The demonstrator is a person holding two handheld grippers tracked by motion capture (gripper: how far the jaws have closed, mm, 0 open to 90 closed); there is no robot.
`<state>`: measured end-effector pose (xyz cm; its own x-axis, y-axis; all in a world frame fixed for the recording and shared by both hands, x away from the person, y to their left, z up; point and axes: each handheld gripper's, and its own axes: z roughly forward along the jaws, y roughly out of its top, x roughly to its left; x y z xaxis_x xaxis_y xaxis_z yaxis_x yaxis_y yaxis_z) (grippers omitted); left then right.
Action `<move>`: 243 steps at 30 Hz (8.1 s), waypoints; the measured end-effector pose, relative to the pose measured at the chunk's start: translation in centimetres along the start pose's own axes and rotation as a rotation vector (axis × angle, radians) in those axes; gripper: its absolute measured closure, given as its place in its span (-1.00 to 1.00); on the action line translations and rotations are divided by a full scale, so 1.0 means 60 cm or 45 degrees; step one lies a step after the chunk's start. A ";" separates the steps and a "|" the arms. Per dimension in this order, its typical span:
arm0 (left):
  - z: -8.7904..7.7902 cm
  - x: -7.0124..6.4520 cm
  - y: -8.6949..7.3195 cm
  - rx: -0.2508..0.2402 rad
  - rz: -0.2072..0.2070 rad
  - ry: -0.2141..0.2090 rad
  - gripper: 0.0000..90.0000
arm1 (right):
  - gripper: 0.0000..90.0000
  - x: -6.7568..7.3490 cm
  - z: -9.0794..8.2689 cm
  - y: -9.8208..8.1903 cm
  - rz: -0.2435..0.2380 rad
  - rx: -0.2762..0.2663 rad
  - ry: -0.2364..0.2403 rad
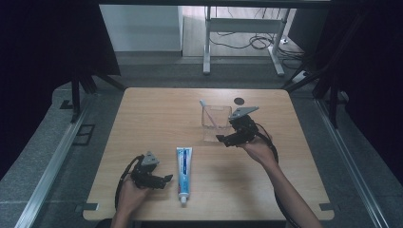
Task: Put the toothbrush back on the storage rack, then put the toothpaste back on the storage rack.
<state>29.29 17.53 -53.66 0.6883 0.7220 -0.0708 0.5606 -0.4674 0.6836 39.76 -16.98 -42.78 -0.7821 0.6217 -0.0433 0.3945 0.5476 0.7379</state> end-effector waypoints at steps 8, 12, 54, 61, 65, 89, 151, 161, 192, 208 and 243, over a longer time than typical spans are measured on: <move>0.000 0.000 0.000 0.001 0.011 0.000 -0.70 | -0.68 0.017 -0.005 -0.023 -0.022 -0.001 0.015; 0.000 0.000 0.000 0.002 0.012 -0.001 -0.70 | -0.69 0.020 -0.008 -0.036 -0.025 -0.004 0.012; 0.002 -0.004 0.000 -0.002 0.011 0.004 -0.70 | -1.00 0.010 -0.077 -0.174 0.082 -0.023 -0.053; 0.002 -0.004 0.001 -0.006 0.004 0.002 -0.71 | -1.00 0.007 -0.091 -0.203 0.129 -0.049 -0.063; 0.001 -0.004 0.002 -0.009 -0.019 -0.014 -0.71 | -1.00 0.010 -0.096 -0.219 0.143 -0.055 -0.083; 0.001 0.004 0.001 0.003 -0.062 -0.020 -0.70 | -1.00 0.029 -0.074 -0.286 0.160 0.059 -0.086; 0.006 -0.102 0.090 0.073 0.102 -0.221 0.99 | -1.00 0.024 -0.069 -0.301 0.190 0.077 -0.107; 0.024 -0.132 0.086 0.140 0.139 -0.265 0.99 | -1.00 0.027 -0.067 -0.300 0.180 0.082 -0.091; 0.001 -0.095 0.066 0.217 0.159 -0.195 0.99 | -1.00 0.028 -0.067 -0.301 0.177 0.090 -0.086; 0.001 -0.080 0.059 0.253 0.160 -0.143 0.99 | -1.00 0.029 -0.065 -0.301 0.173 0.096 -0.082; -0.004 -0.037 0.122 0.375 0.109 -0.105 0.13 | -1.00 0.025 -0.066 -0.304 0.188 0.095 -0.093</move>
<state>31.75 12.59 -48.32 0.7669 0.6356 -0.0893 0.6002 -0.6608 0.4508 29.46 -28.24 -53.61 -0.6770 0.7359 0.0108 0.5390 0.4857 0.6881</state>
